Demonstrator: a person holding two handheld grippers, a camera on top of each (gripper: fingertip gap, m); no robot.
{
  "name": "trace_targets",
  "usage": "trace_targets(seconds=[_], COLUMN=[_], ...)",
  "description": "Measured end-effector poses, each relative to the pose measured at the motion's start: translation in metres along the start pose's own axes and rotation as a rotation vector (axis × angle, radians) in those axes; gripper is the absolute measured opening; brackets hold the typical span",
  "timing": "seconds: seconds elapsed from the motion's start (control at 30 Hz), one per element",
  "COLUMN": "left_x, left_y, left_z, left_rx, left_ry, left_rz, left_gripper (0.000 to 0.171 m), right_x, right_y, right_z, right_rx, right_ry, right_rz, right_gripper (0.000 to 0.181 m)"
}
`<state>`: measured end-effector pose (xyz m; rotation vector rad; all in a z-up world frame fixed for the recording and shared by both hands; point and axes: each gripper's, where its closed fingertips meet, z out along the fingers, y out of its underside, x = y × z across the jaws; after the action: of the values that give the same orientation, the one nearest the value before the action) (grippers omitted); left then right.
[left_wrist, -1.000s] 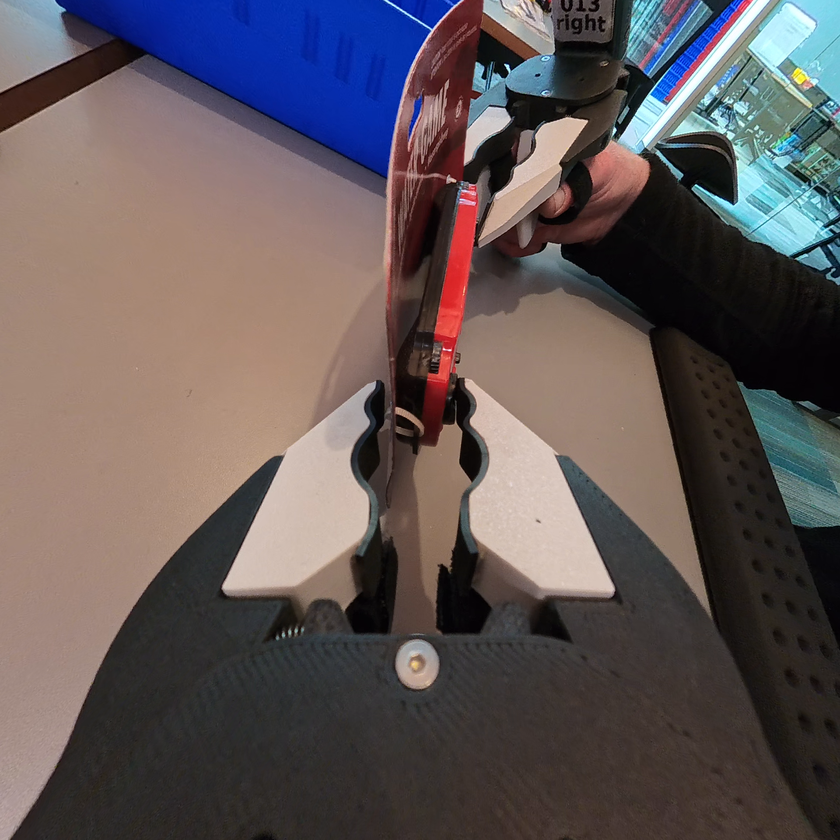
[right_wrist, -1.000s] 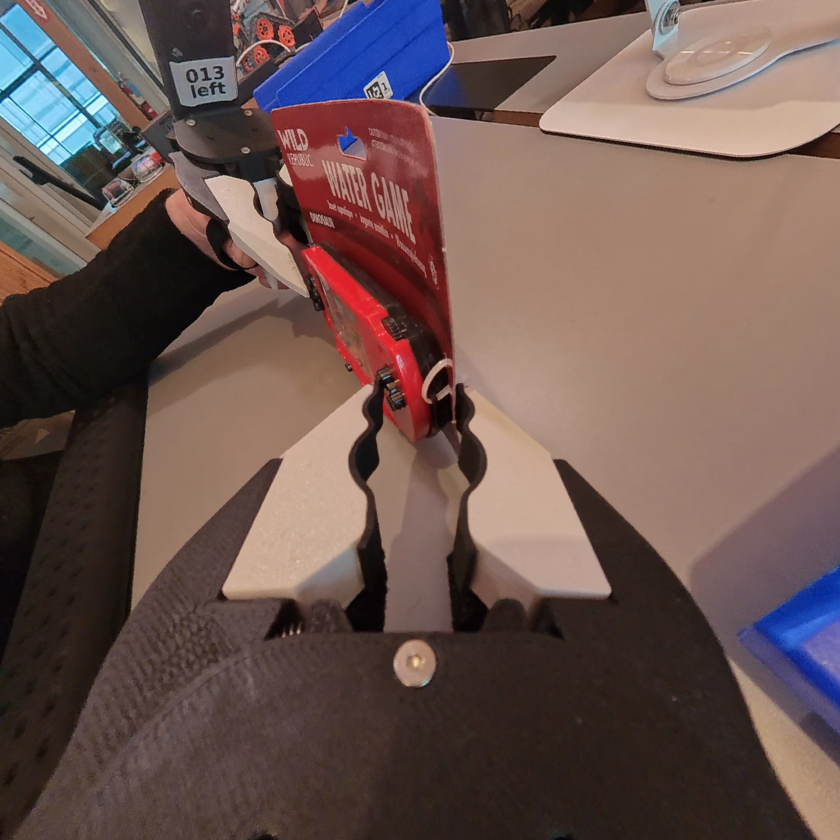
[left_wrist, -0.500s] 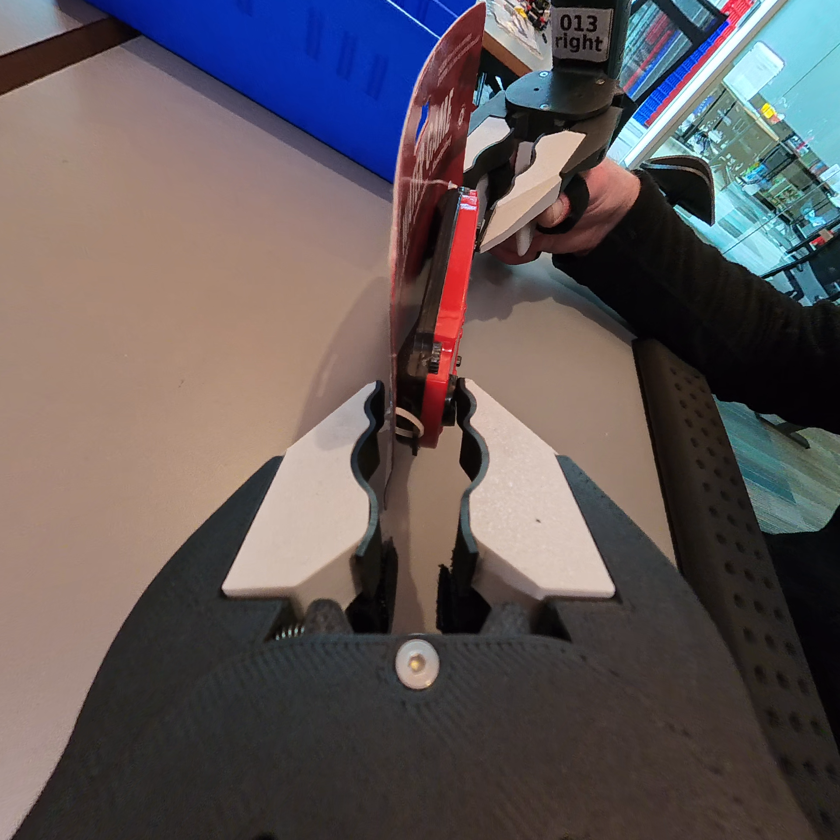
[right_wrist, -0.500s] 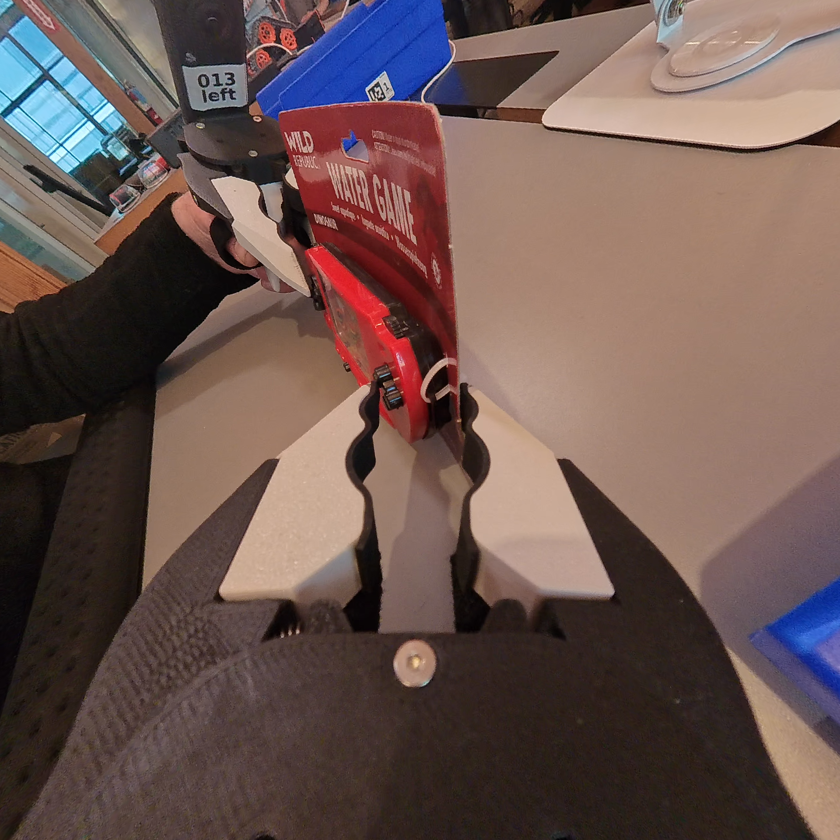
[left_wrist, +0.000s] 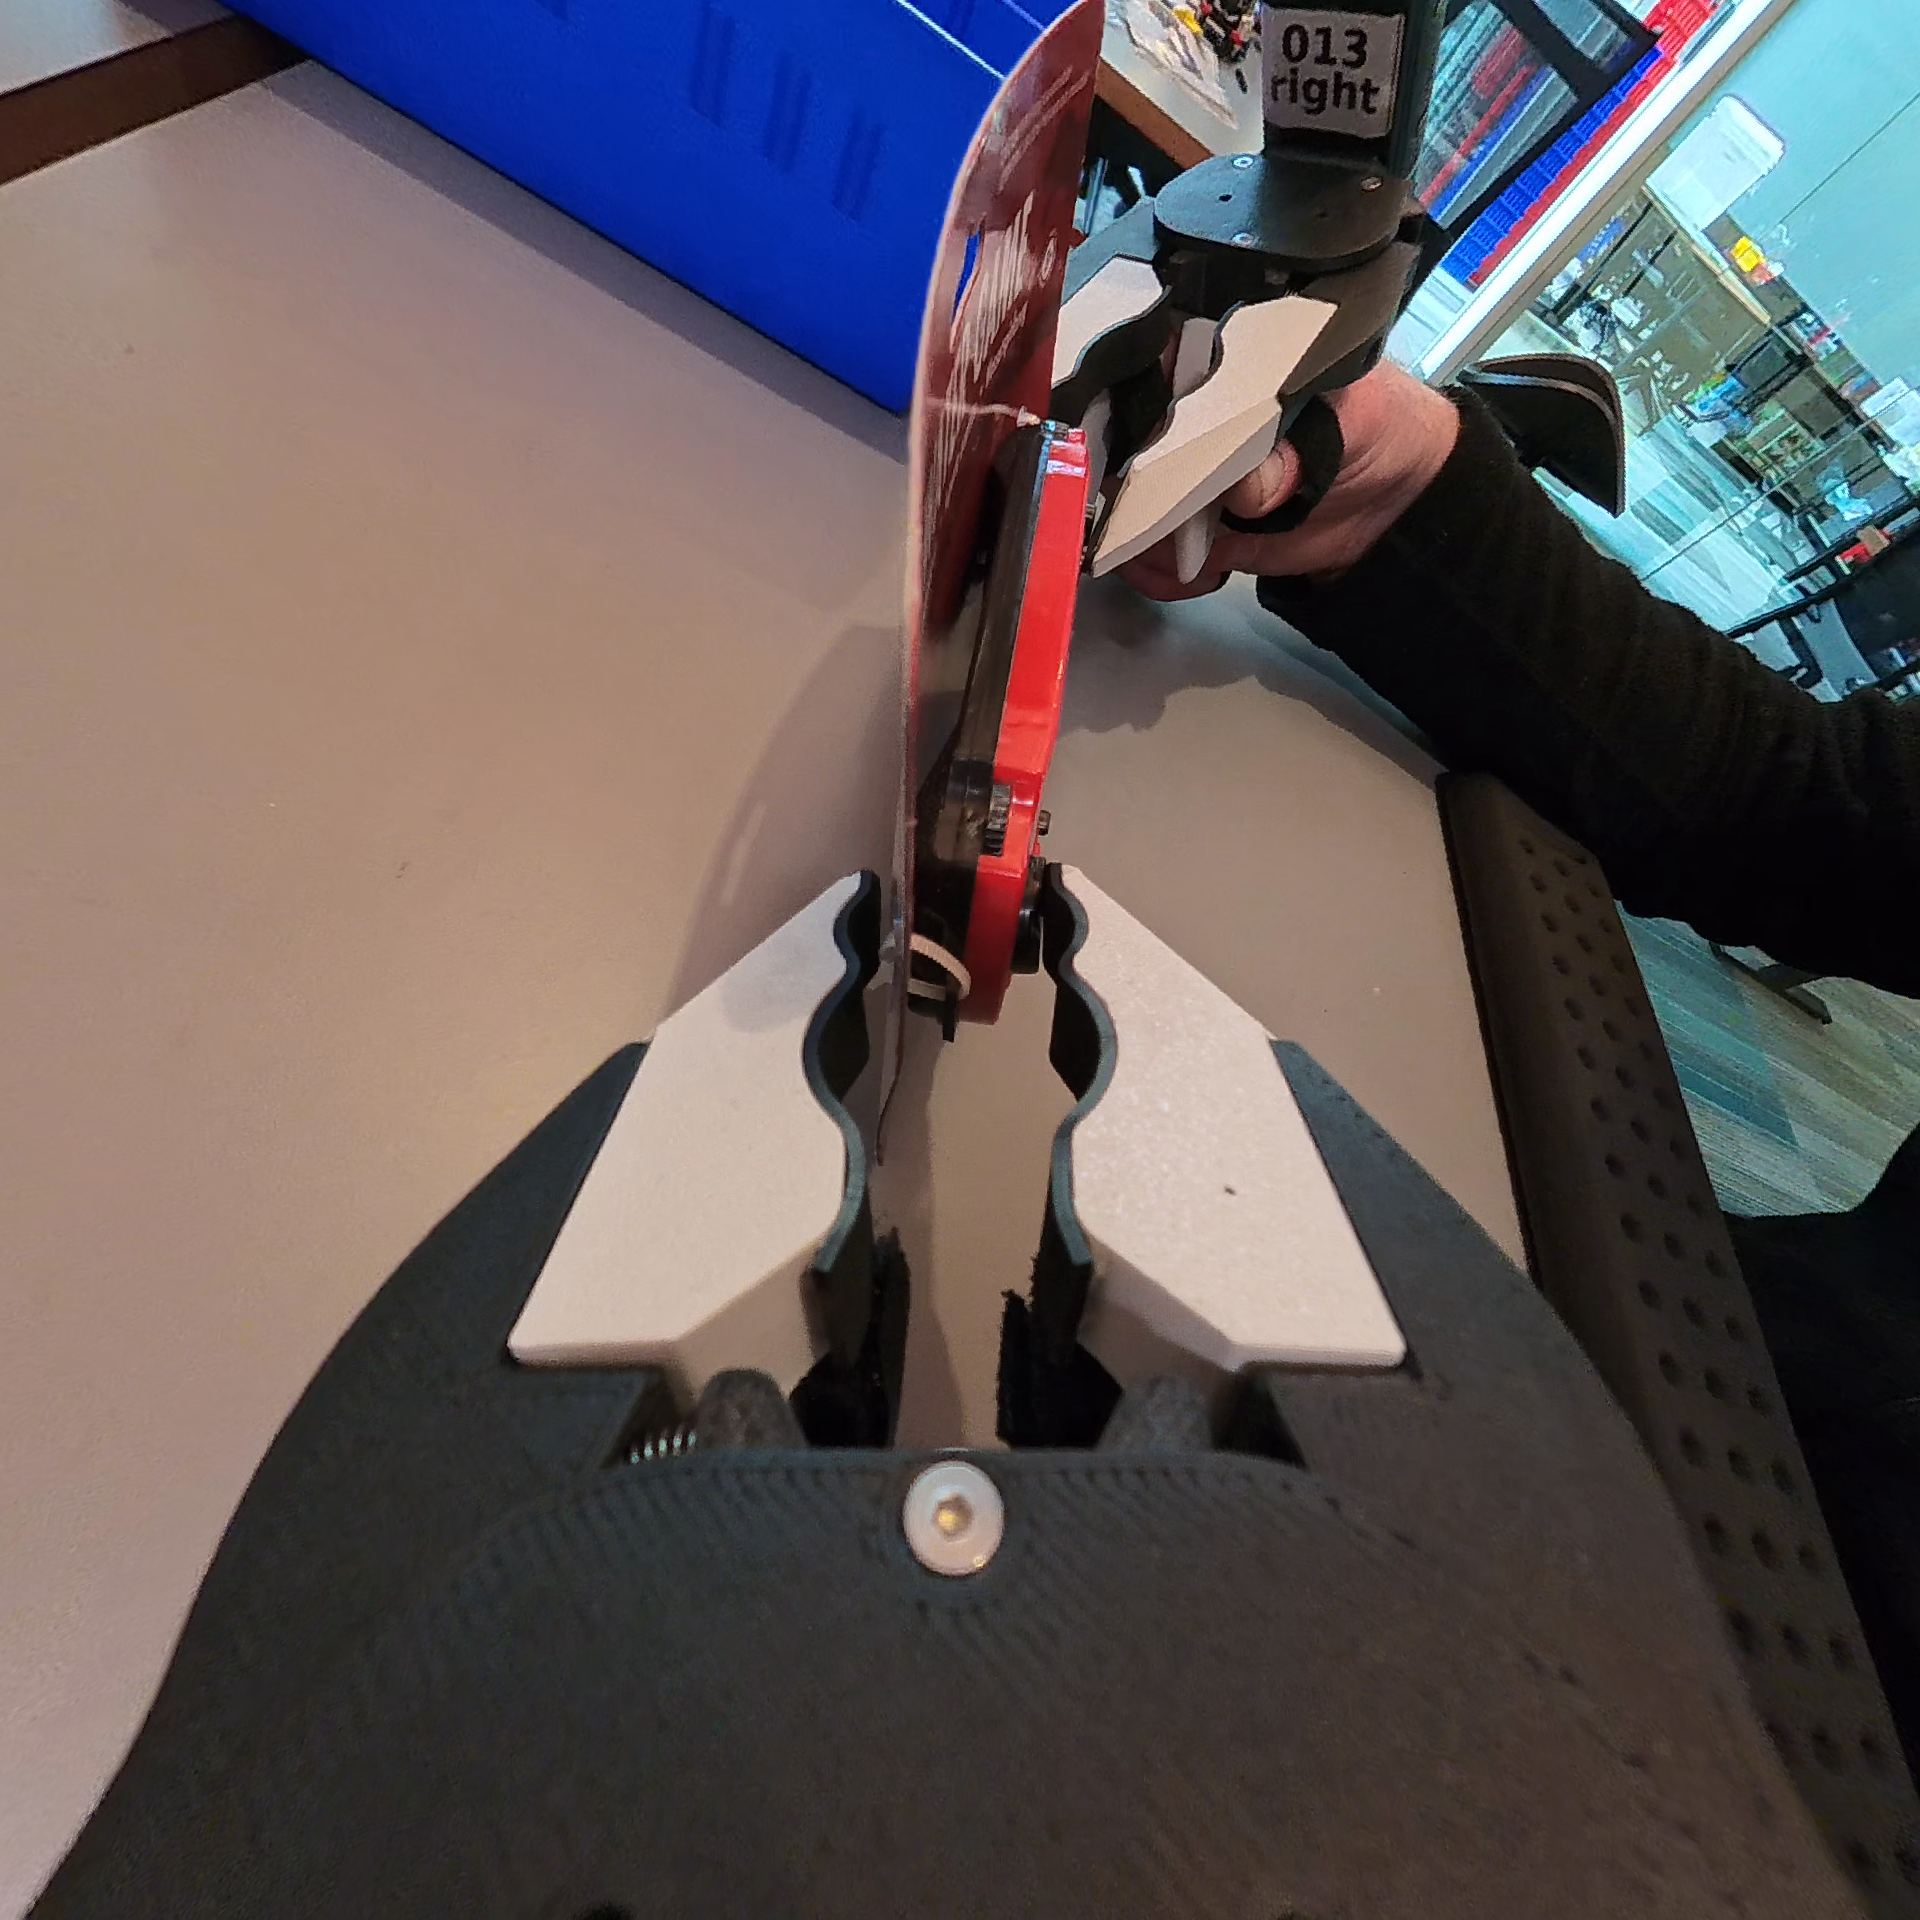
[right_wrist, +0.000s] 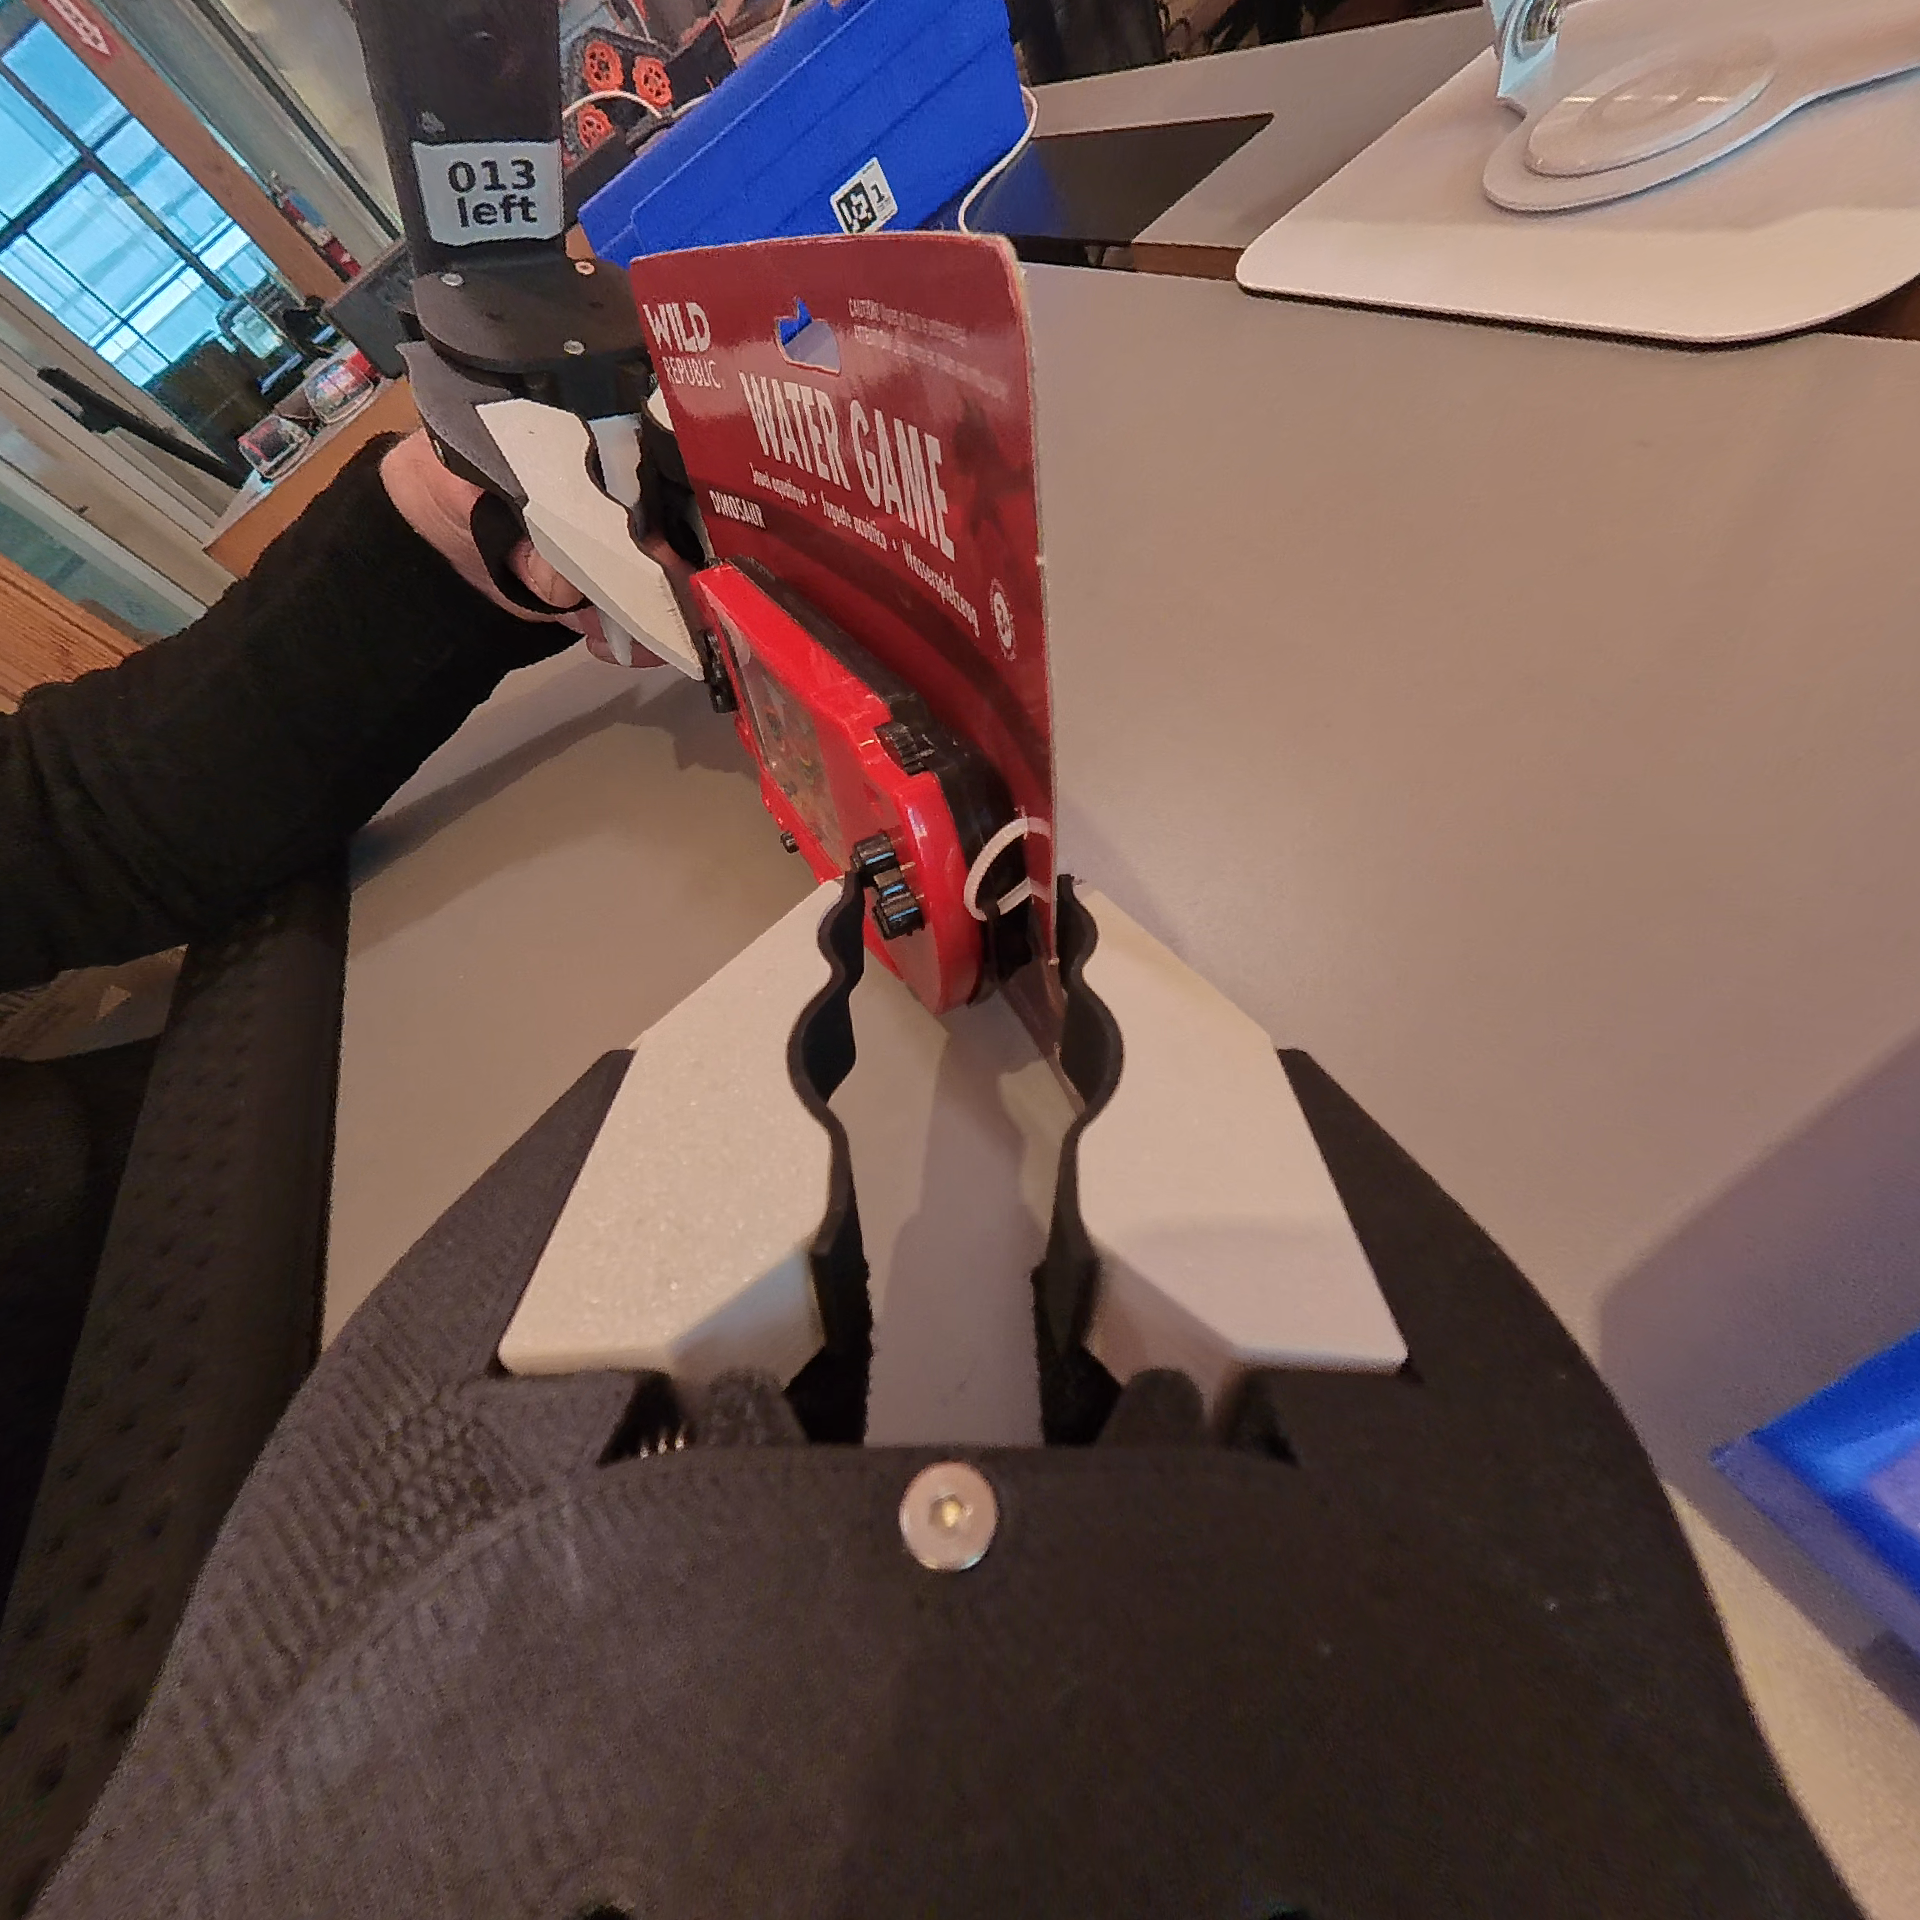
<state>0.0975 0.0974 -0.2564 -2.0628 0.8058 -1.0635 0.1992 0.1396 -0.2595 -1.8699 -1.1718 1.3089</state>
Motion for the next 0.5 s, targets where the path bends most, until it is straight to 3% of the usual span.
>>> trace_targets(seconds=[0.27,0.5], left_x=[0.023,0.037], left_y=[-0.011,0.007], left_z=[-0.024,-0.071], left_rx=[0.052,0.078], left_ry=[0.036,-0.048], left_rz=[-0.017,0.0], left_gripper=[0.028,0.029], right_x=[-0.03,-0.07], right_y=[-0.013,-0.014], right_z=[-0.002,0.034], right_rx=[0.029,-0.039], right_ry=[-0.094,-0.108], right_rz=[-0.002,0.015], right_gripper=[0.029,0.03])
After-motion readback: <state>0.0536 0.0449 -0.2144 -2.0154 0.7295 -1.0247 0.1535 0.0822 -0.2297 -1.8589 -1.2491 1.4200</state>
